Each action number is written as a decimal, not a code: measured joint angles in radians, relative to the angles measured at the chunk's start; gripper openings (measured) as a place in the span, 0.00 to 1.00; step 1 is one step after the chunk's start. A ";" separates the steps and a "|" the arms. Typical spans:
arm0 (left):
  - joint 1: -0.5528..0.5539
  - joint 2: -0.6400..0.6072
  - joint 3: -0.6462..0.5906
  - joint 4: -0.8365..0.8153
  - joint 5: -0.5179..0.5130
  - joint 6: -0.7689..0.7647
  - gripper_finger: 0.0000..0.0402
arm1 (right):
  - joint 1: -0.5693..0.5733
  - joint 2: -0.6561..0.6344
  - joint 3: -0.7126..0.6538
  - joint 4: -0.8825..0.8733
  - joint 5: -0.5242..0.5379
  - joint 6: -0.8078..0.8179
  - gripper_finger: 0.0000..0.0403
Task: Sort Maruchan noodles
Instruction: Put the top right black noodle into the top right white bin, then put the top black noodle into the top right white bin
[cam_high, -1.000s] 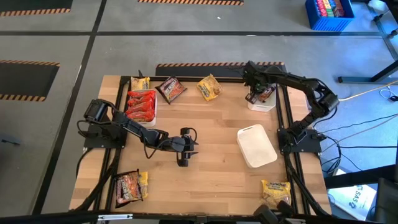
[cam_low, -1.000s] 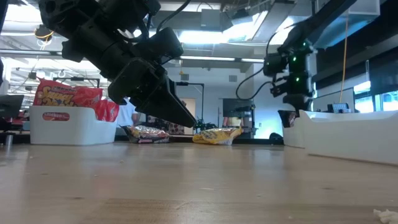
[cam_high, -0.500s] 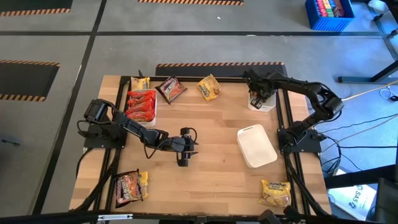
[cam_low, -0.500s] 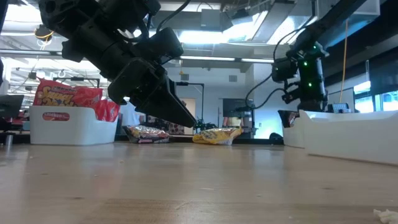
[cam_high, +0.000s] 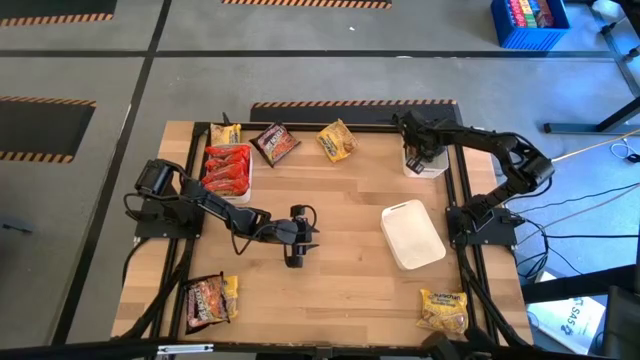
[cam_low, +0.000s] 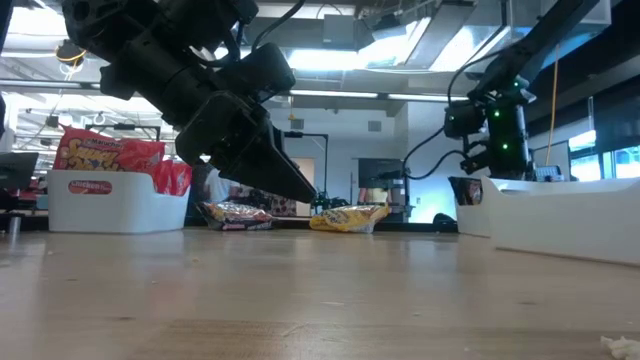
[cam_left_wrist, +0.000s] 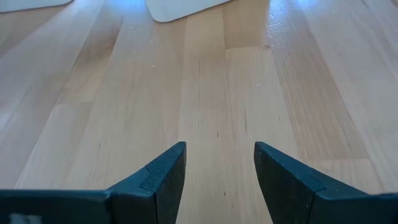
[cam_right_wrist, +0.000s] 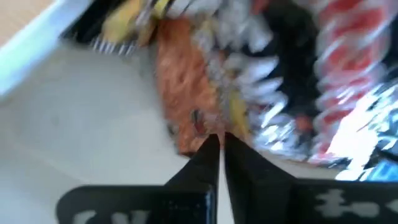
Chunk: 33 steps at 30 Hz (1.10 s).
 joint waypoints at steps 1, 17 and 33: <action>0.000 0.000 0.000 0.000 0.000 0.000 0.46 | 0.001 -0.001 0.000 0.008 0.011 -0.010 0.02; 0.000 -0.029 0.000 -0.010 -0.035 0.025 0.46 | 0.188 -0.189 0.096 -0.222 0.020 0.156 0.02; 0.088 -0.387 0.001 -0.284 -0.142 -0.080 0.46 | 0.575 -0.358 0.104 0.237 -0.241 0.246 0.03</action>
